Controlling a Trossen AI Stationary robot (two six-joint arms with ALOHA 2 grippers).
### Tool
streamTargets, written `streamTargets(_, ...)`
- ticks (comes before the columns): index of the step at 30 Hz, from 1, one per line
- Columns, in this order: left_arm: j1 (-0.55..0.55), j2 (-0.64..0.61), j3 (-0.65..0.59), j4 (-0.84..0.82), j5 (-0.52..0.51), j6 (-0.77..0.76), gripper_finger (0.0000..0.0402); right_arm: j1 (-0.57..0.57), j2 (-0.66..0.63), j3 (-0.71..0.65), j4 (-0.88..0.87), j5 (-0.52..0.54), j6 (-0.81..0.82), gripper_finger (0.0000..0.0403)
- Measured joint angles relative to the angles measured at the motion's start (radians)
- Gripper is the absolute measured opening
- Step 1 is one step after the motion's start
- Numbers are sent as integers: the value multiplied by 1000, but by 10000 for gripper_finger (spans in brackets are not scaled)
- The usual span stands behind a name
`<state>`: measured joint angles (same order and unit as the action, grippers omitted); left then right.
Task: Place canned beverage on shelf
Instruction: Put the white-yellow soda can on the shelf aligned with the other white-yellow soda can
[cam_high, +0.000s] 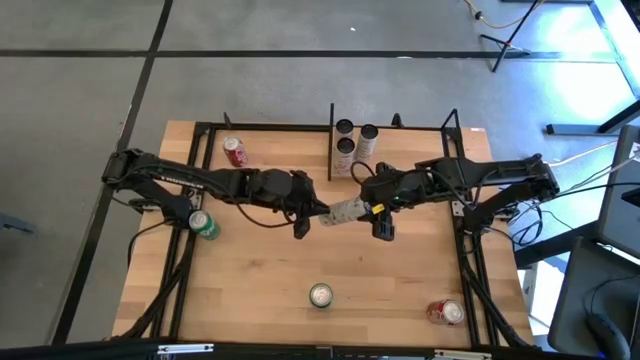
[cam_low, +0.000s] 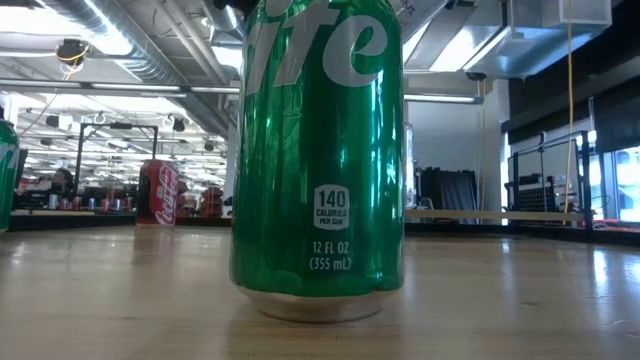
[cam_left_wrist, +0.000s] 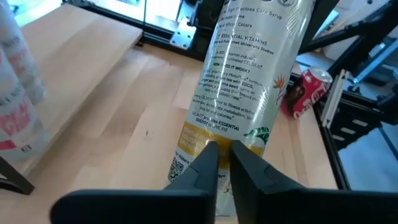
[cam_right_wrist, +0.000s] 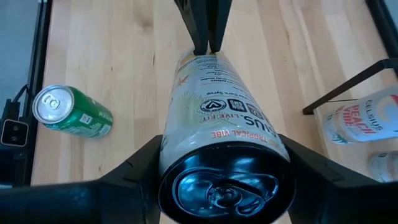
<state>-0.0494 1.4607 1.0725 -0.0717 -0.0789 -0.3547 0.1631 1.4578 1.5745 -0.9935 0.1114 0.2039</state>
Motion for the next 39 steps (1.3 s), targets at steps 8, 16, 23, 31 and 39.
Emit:
streamTargets(8,0,14,0,4,-6,18,2,0,0,0,28,1,0,221)
streamTargets(16,4,15,-2,13,-13,27,4,-1,0,0,84,14,-22,227)
streamTargets(23,5,16,-2,29,-29,28,4,-1,0,2,224,43,-50,227)
streamTargets(31,6,6,-3,22,-35,44,5,-2,10,2,204,69,-63,226)
streamTargets(39,6,-125,-2,-90,-40,44,4,-1,-13,2,53,113,-67,227)
